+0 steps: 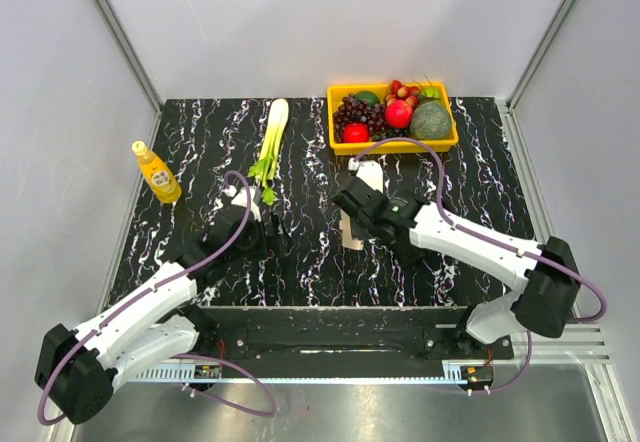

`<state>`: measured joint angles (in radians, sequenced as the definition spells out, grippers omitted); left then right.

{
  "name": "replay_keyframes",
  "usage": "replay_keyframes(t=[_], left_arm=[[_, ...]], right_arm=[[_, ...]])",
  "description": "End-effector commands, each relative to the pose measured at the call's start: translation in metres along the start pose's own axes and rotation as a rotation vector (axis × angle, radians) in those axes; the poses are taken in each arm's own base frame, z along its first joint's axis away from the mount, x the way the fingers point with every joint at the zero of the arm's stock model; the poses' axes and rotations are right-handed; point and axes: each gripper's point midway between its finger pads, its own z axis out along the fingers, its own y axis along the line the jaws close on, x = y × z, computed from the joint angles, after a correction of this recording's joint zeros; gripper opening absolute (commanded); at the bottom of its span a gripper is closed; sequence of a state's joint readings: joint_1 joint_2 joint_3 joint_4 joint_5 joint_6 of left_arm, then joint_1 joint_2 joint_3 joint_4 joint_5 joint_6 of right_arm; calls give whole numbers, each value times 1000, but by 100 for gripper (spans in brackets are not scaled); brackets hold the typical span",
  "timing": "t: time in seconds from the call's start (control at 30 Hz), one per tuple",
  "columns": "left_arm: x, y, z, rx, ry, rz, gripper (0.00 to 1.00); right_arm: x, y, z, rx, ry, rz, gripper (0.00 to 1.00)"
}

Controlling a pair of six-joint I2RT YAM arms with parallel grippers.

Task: Put the credit cards into the card holder
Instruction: Close the card holder at the center of the board.

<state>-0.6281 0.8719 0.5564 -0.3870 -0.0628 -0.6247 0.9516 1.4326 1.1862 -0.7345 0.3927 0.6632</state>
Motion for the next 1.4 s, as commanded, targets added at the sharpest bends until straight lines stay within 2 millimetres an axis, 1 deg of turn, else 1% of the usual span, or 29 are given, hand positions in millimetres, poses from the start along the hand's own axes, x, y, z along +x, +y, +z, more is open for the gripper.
replay_keyframes(t=[0.0, 0.03, 0.1, 0.27, 0.3, 0.37, 0.5, 0.6, 0.67, 0.73, 0.83, 0.87, 0.9, 0.97, 1.0, 1.03, 1.1, 1.17, 1.23, 1.27, 1.3, 1.33, 1.37], left_arm=[[-7, 0, -2, 11, -41, 0, 95], [-6, -1, -2, 16, -39, -1, 95], [-4, 0, -1, 17, -35, -3, 96], [-6, 2, -2, 17, -53, -18, 96], [-6, 4, -3, 12, -57, -25, 96], [-5, 10, -4, -2, -68, -45, 96], [0, 23, -8, -37, -74, -82, 96], [6, 34, -12, -59, -87, -121, 96], [10, 40, -15, -69, -100, -148, 96], [12, 44, -18, -78, -110, -177, 96], [17, 45, -20, -67, -110, -211, 97], [19, 45, -20, -65, -105, -218, 97], [20, 45, -20, -61, -102, -226, 97], [22, 44, -20, -52, -103, -238, 97], [21, 44, -21, -51, -111, -242, 97], [19, 44, -22, -53, -118, -245, 98], [17, 44, -25, -54, -129, -243, 99], [14, 45, -27, -58, -139, -238, 99], [11, 43, -29, -53, -145, -230, 99], [10, 42, -28, -50, -146, -224, 99], [8, 39, -29, -37, -150, -213, 99], [7, 35, -27, -16, -147, -202, 99], [6, 30, -26, 7, -142, -182, 99]], right_arm=[[3, -48, -18, 287, 49, -244, 0], [1, -43, -19, 299, 46, -260, 0], [8, -37, -15, 333, 84, -325, 0], [31, -23, 11, 491, 159, -519, 0], [35, -17, 16, 518, 156, -541, 0], [42, -4, 24, 515, 154, -556, 0], [56, 26, 34, 412, 176, -511, 0], [70, 56, 42, 281, 214, -433, 0], [77, 70, 44, 227, 228, -403, 0], [82, 78, 46, 201, 239, -377, 0], [90, 88, 50, 152, 257, -346, 4], [92, 92, 52, 134, 257, -337, 6], [94, 97, 53, 108, 261, -325, 12], [91, 106, 53, 67, 245, -302, 15], [89, 111, 52, 40, 231, -295, 26], [84, 116, 51, 13, 214, -282, 39], [73, 125, 46, -38, 186, -258, 50], [62, 130, 40, -93, 160, -214, 51], [54, 129, 34, -143, 141, -166, 52], [49, 126, 31, -161, 129, -140, 52], [41, 122, 22, -186, 101, -103, 52], [42, 110, 20, -190, 97, -80, 53], [38, 105, 17, -214, 86, -49, 53]])
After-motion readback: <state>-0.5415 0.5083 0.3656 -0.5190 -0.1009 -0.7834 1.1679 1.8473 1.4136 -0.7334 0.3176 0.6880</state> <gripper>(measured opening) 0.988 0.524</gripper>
